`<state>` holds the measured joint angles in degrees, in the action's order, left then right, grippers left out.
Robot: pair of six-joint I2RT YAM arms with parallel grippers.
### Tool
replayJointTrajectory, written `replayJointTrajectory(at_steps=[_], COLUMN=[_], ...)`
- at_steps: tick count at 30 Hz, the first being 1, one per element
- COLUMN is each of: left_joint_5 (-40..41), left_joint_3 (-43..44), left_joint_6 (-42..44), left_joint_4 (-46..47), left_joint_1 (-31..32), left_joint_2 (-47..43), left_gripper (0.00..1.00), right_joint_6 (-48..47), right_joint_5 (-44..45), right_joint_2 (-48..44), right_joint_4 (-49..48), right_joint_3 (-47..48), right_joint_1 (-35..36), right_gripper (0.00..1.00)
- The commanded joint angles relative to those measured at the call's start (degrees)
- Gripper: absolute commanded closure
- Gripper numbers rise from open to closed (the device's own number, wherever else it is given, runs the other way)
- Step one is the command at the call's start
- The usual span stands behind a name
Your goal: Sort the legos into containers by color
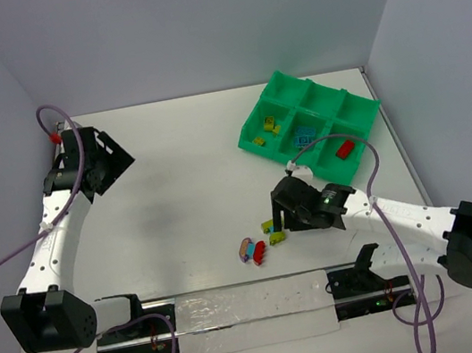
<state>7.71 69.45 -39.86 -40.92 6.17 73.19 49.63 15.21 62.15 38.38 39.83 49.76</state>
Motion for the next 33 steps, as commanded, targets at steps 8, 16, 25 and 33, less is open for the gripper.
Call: replayJointTrajectory(at_steps=[8, 16, 25, 33], left_joint_5=[-1.71, -1.96, -3.81, -9.70], left_joint_3=[0.82, 1.37, 2.52, 3.47], left_joint_6=[0.64, 0.59, 1.43, 3.22], left_joint_4=[3.00, 3.30, 2.86, 3.12], left_joint_1=[-0.39, -0.37, -0.37, -0.37], left_joint_2=[0.33, 1.37, 3.00, 4.28], left_gripper=[0.18, 0.18, 0.18, 0.18], right_joint_6=[-1.97, -4.83, -7.18, -9.11], right_joint_5=[-1.41, 0.17, -0.15, 0.00], right_joint_2=[9.45, 16.14, 22.09, 19.82], right_joint_4=[-6.87, -11.02, -12.33, -10.70], right_joint_3=[2.36, 3.33, 5.73, 11.23], right_joint_1=[2.14, 2.51, 2.52, 2.54], right_gripper=[0.23, 0.38, 0.40, 0.94])
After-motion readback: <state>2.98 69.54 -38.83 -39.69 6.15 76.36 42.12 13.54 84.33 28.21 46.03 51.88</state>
